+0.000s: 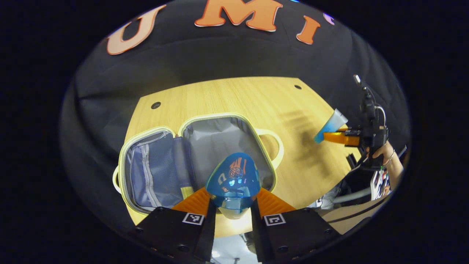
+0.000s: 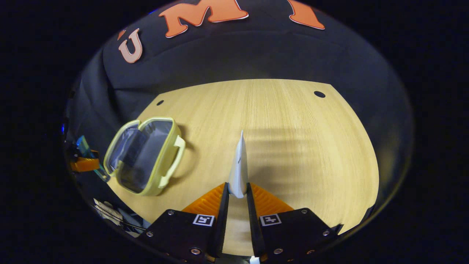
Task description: First open the suitcase, pack the skin care products into it, and then close the suitcase.
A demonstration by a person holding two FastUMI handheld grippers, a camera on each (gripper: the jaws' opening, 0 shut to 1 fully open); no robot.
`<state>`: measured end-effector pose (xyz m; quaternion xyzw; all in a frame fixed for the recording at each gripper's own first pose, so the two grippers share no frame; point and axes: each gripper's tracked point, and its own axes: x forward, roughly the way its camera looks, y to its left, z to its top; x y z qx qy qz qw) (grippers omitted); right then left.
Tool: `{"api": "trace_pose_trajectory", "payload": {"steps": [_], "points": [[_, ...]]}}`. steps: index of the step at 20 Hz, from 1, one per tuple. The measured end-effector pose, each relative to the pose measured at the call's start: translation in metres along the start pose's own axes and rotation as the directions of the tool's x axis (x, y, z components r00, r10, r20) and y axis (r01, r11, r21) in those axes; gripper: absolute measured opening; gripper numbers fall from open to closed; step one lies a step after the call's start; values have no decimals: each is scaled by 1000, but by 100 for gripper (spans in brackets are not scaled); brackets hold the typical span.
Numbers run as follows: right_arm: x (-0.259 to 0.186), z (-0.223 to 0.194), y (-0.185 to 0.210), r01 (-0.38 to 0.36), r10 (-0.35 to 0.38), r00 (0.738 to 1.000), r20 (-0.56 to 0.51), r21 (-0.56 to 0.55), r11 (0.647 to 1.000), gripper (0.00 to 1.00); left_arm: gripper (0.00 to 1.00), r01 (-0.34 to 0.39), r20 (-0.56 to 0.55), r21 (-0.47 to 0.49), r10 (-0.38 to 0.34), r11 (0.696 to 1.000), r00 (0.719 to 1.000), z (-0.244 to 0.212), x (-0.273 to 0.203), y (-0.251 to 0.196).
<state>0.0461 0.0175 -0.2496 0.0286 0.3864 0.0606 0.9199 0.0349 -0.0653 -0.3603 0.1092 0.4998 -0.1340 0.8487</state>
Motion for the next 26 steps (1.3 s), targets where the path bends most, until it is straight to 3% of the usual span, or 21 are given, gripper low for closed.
{"api": "trace_pose_trajectory", "payload": {"steps": [1,2,5,6,9,12,17,21,23,26], "points": [[-7,1,13,-27,27,1000,2,39,999,27,45,23,-47,13,-22,1000,999,-3,7,5],[-13,0,25,-51,50,999,10,71,996,31,45,47,-94,7,-46,999,994,-3,13,7],[-30,-10,58,-94,93,996,12,132,987,31,45,109,-241,-79,-125,991,962,-6,42,14],[-36,-14,67,-104,104,995,11,149,983,27,45,112,-277,-102,-136,989,951,-5,51,16],[-49,-30,85,-105,107,994,-2,171,980,31,45,67,-348,-76,-89,995,933,4,65,23],[-51,-48,90,-80,89,995,-35,198,977,31,45,47,-386,-29,-55,998,921,17,73,16],[-50,-60,103,-72,90,994,-60,255,964,31,45,70,-423,-77,-96,995,901,10,110,12],[-51,-52,110,-75,91,994,-58,239,968,31,48,48,-405,-94,-82,994,911,15,123,15],[-53,-45,112,-79,93,994,-57,214,974,31,52,93,-374,-116,-130,989,918,21,114,4],[-54,-33,119,-91,102,993,-63,166,982,31,100,154,-306,-89,-174,984,936,29,100,-16]]}}
